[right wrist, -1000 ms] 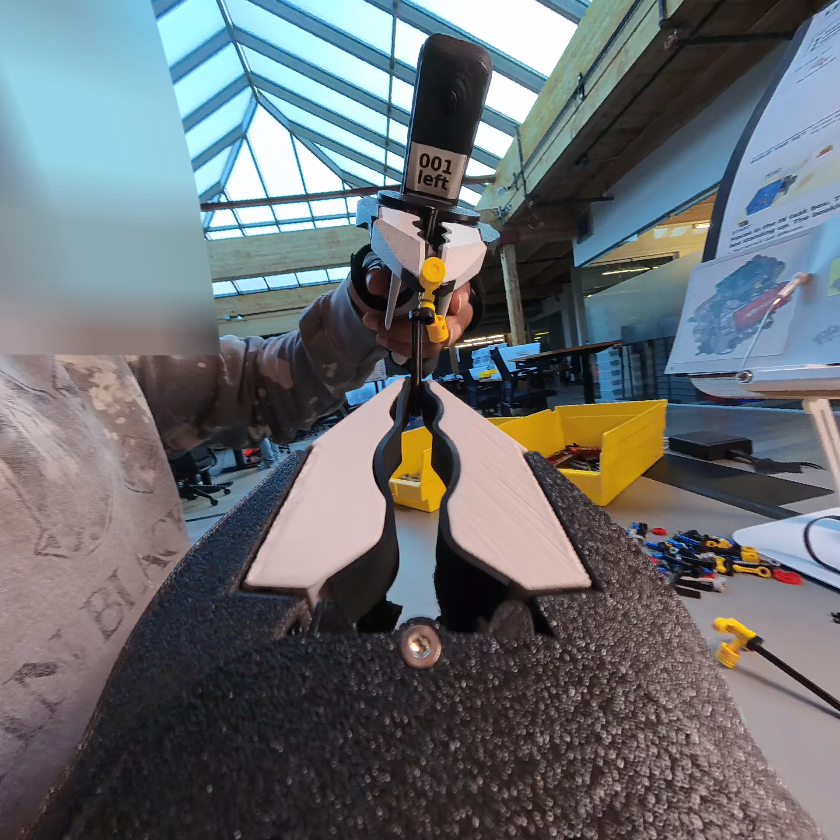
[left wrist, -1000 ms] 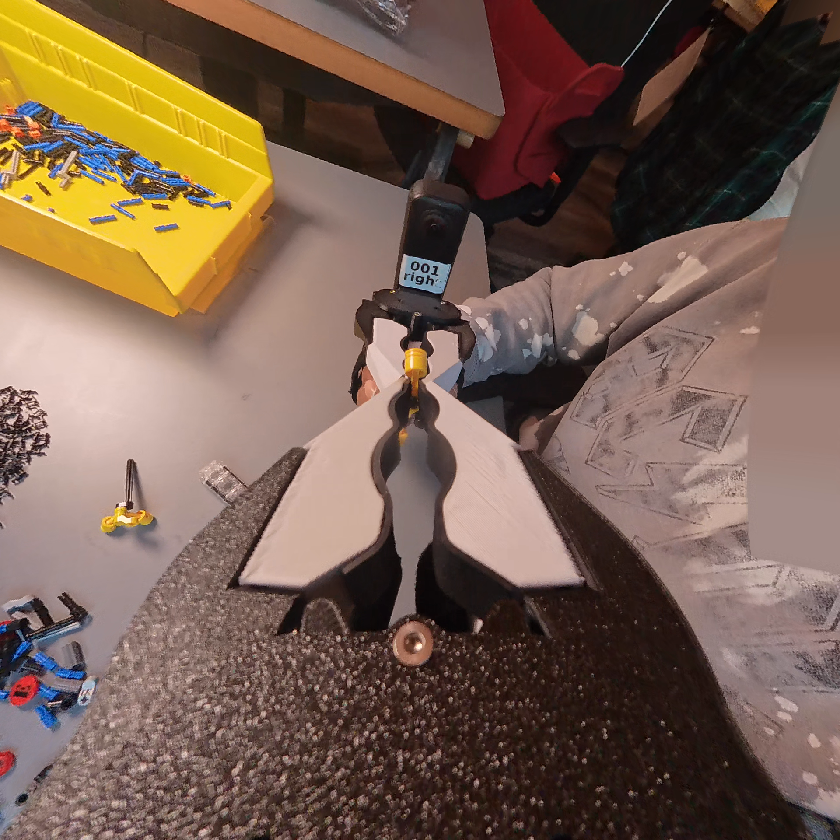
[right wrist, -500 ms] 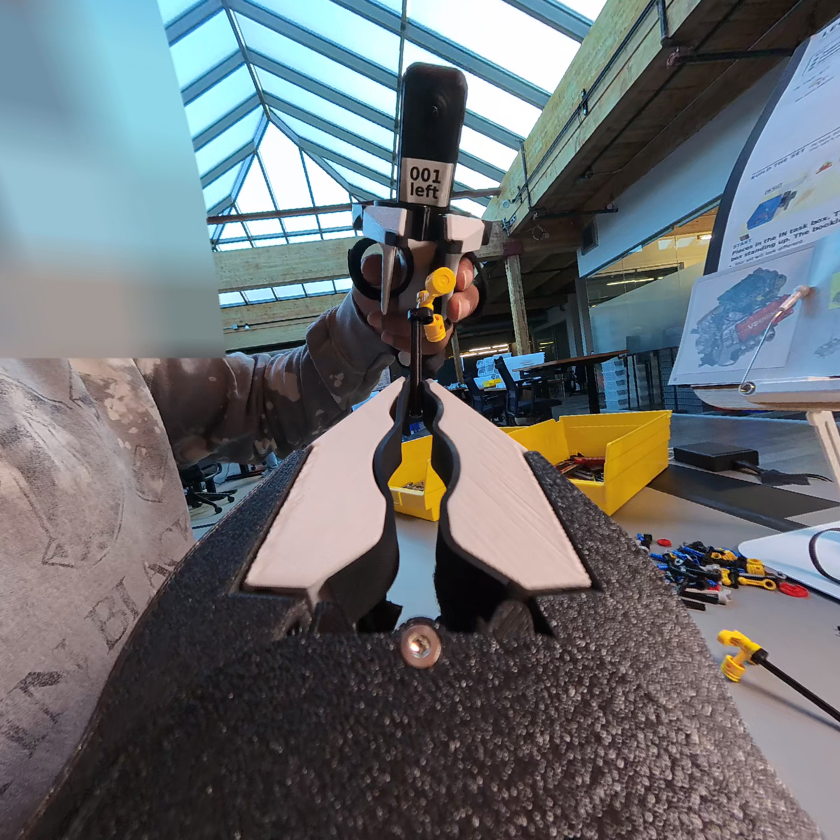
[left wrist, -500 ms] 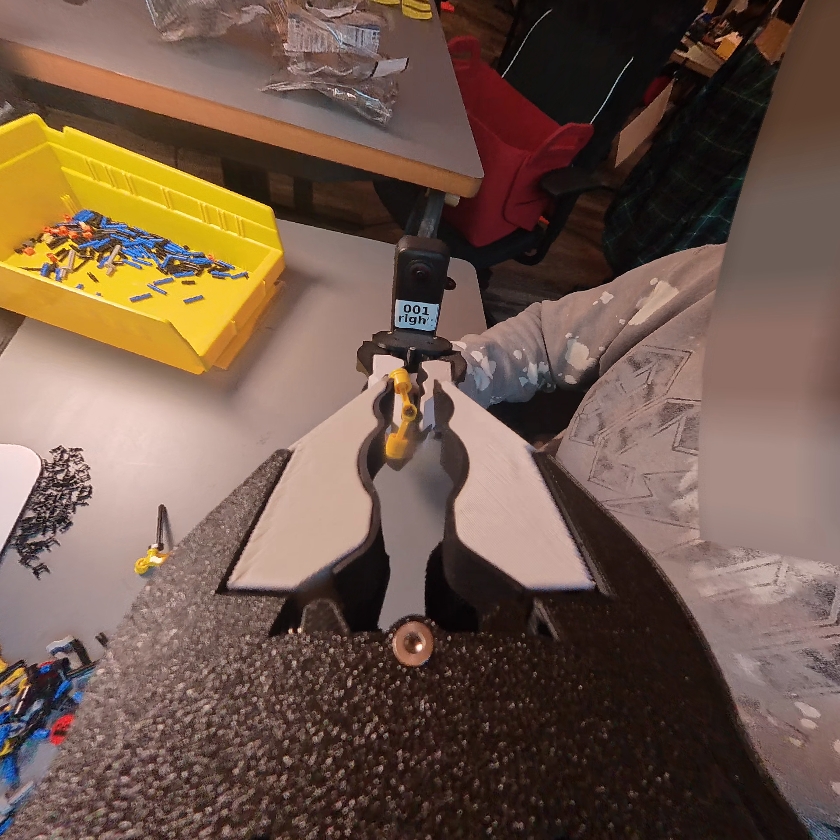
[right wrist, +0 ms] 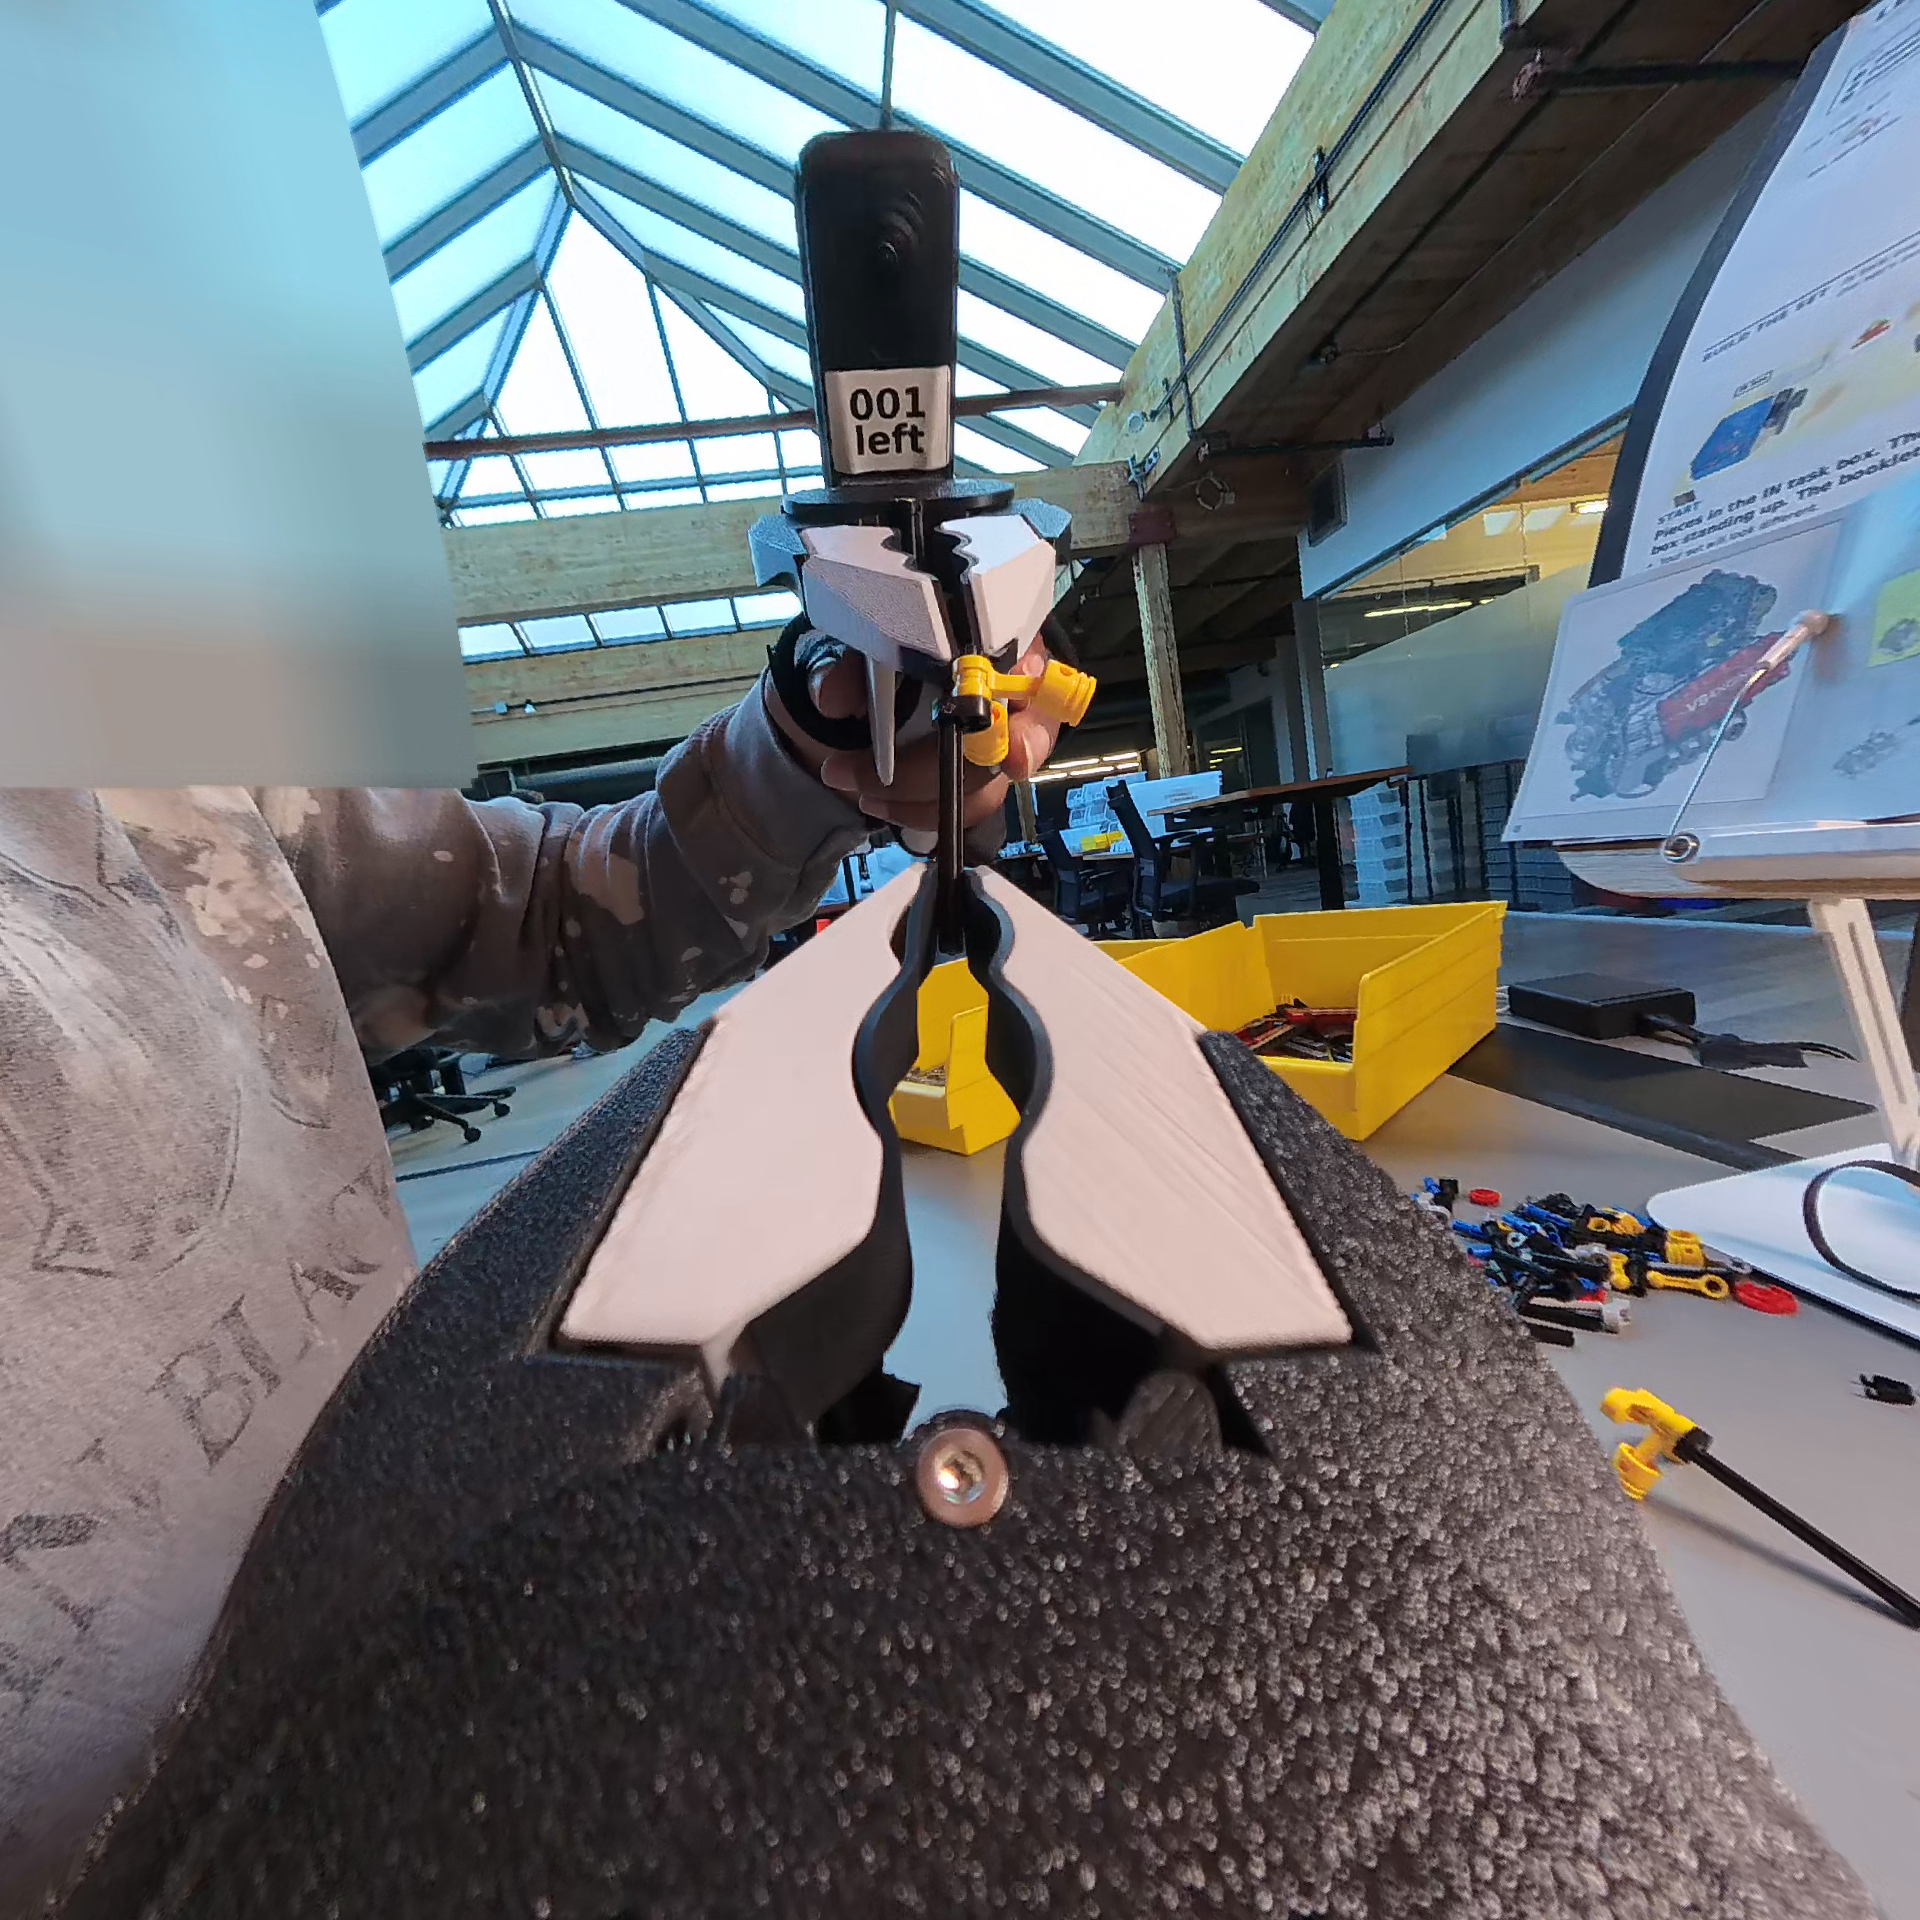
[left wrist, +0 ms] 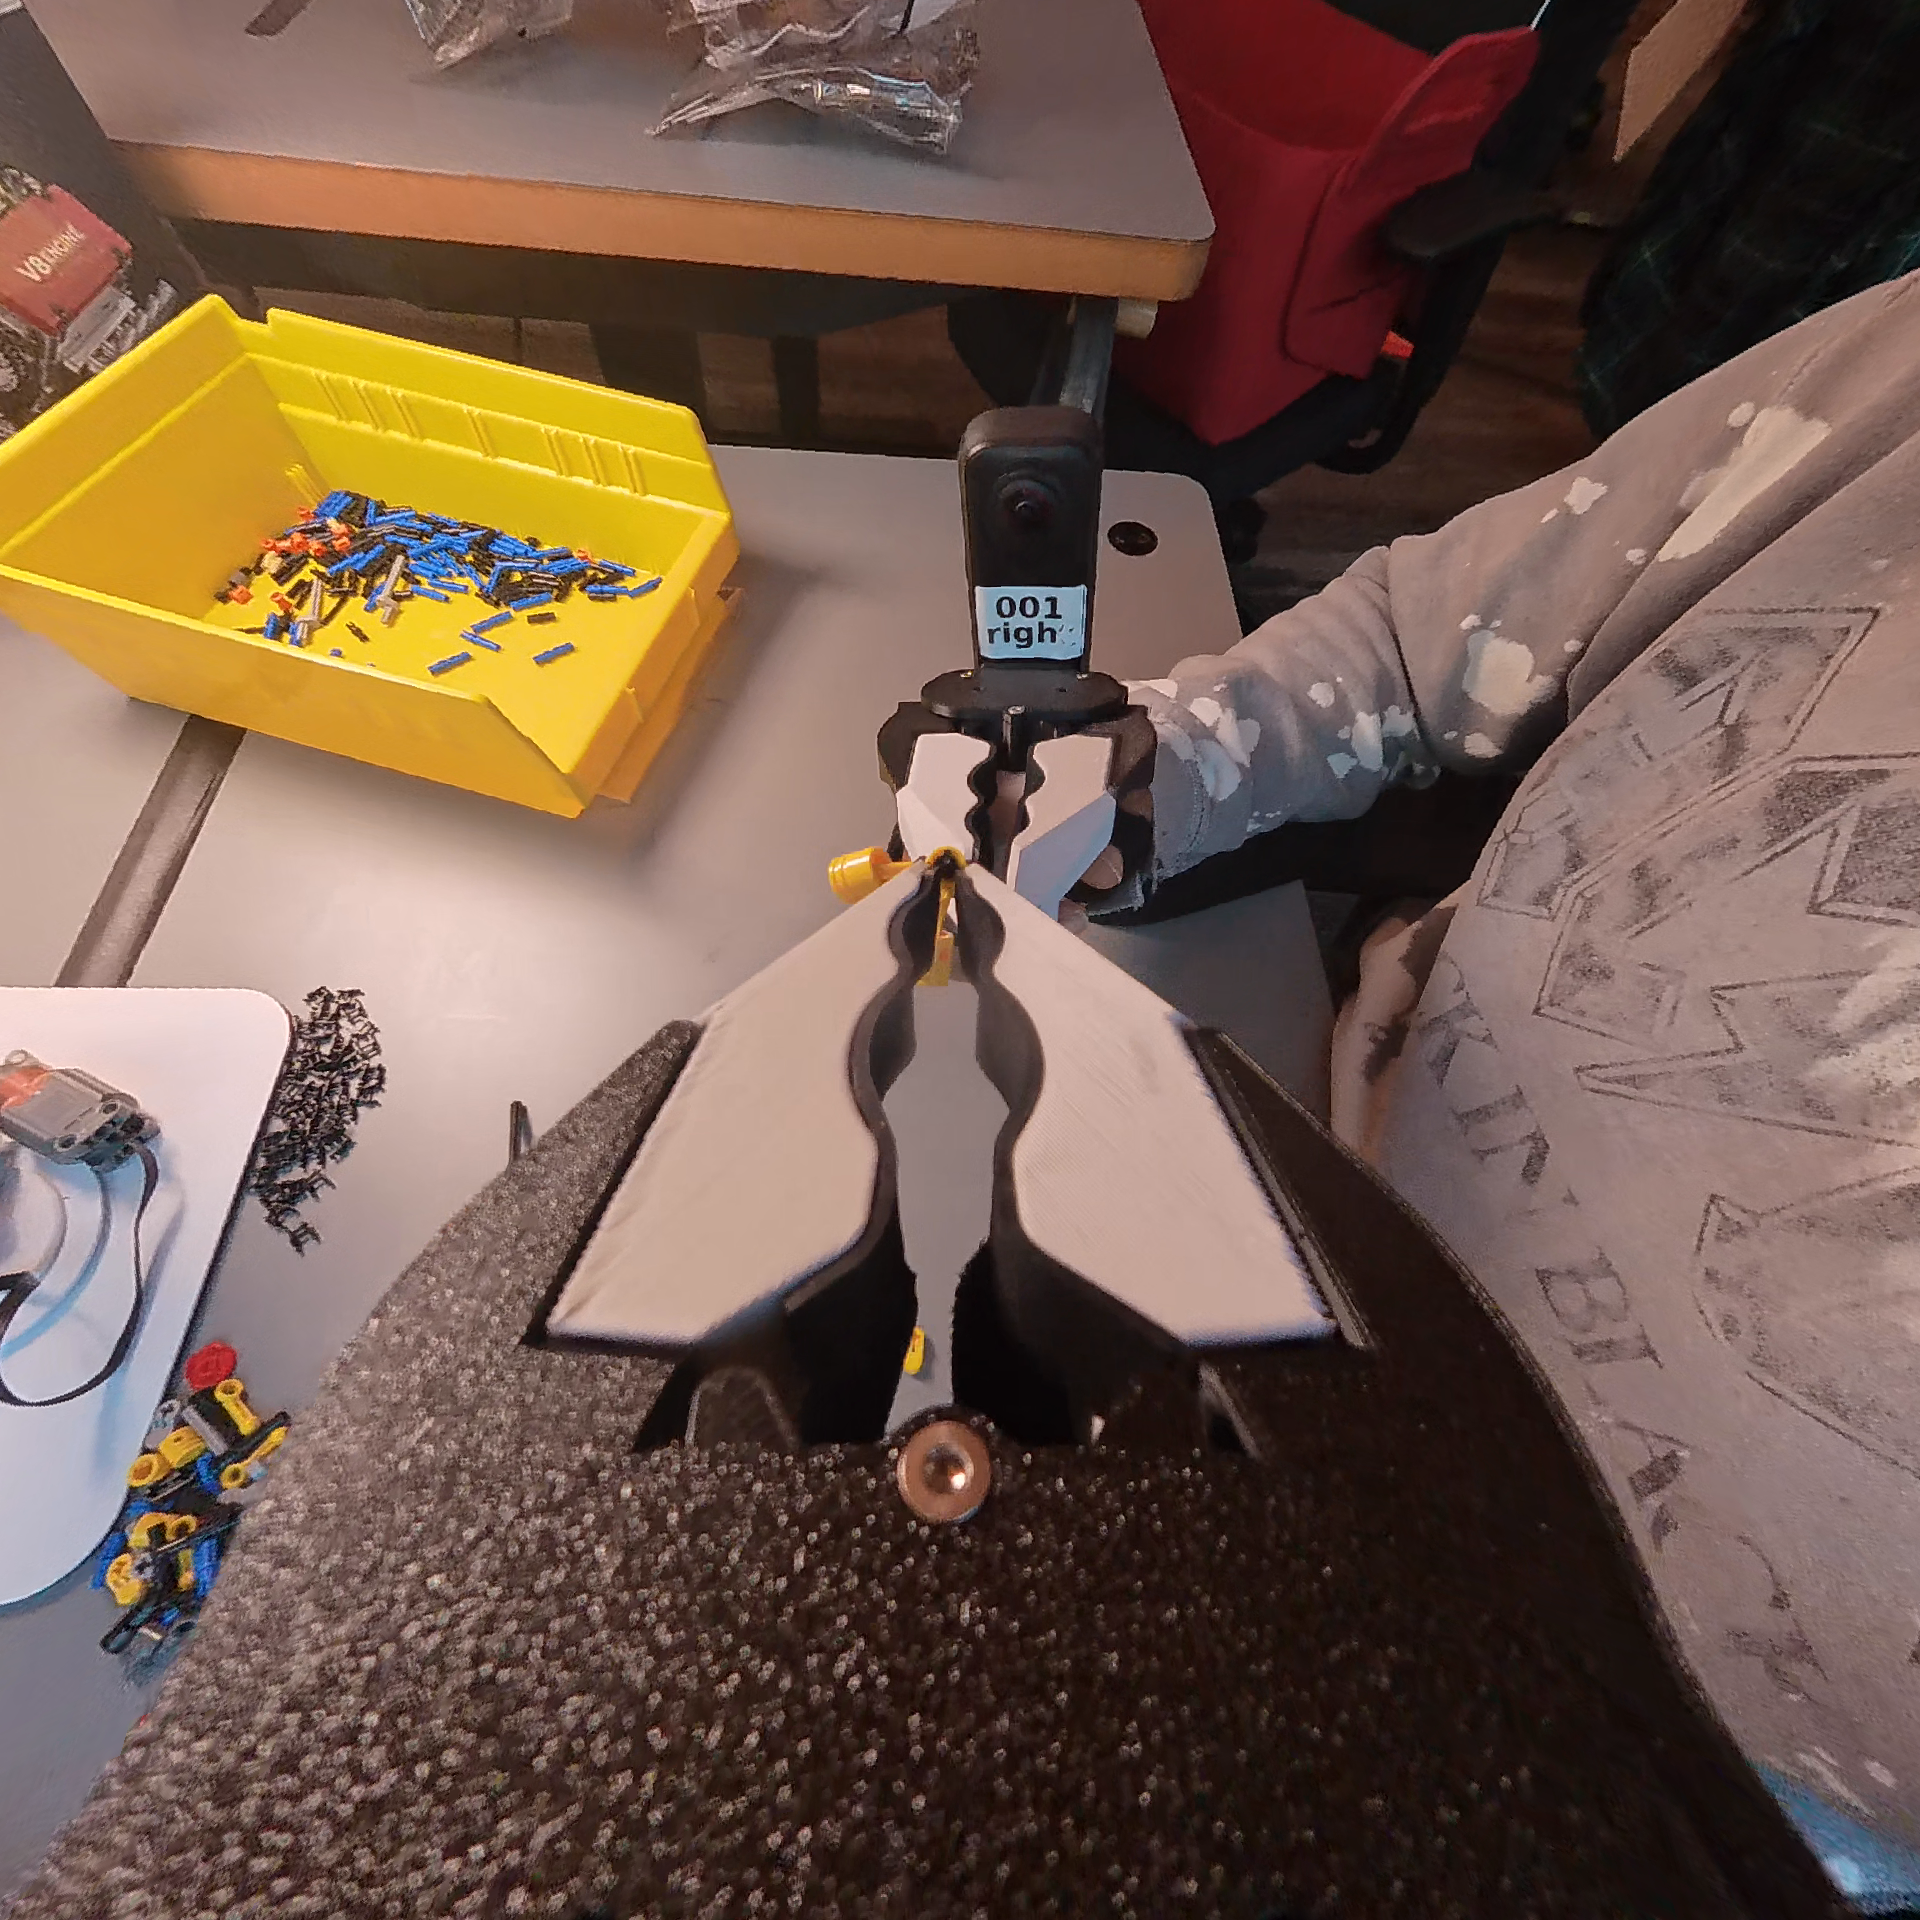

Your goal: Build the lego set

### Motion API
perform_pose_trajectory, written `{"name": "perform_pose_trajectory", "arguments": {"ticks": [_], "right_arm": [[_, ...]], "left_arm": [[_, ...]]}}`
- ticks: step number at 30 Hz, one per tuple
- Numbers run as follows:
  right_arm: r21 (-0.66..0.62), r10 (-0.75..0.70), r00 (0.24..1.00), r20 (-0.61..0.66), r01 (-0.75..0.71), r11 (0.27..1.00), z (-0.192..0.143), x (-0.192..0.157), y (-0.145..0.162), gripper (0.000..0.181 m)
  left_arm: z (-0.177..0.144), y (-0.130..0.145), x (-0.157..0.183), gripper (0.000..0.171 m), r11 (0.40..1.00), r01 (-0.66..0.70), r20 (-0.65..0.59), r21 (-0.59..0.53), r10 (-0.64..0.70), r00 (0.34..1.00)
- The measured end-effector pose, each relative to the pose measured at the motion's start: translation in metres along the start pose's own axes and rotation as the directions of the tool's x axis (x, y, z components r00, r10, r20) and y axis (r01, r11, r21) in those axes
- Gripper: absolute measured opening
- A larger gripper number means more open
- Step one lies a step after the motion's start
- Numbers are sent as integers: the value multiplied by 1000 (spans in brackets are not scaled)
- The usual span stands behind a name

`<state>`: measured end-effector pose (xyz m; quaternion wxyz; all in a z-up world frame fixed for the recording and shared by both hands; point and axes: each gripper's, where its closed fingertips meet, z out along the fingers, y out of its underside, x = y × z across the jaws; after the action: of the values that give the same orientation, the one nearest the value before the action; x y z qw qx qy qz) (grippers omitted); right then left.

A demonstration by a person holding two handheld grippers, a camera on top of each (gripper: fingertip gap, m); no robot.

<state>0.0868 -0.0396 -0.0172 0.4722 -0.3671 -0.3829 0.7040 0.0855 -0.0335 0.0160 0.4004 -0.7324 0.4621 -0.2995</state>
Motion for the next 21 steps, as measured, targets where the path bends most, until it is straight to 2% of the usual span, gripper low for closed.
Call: {"name": "perform_pose_trajectory", "arguments": {"ticks": [7, 13, 17, 21], "right_arm": [[-23, -36, 999, 13, 36, 999, 2, -5, 5, 4], [47, 8, 997, 76, -12, 999, 0, -14, -8, 4], [68, -15, 997, 80, 9, 998, -1, -16, -14, 4], [63, -41, 997, 68, 36, 997, 0, -16, -13, 4]], "left_arm": [[2, 1, 10, 13, 992, -126, -13, -11, 125, 992], [3, -4, 17, 19, 974, -227, -2, 10, 227, 974], [0, -10, 15, 18, 975, -220, 25, 39, 220, 975], [4, -7, 21, 15, 983, -182, -30, 39, 183, 983]]}}
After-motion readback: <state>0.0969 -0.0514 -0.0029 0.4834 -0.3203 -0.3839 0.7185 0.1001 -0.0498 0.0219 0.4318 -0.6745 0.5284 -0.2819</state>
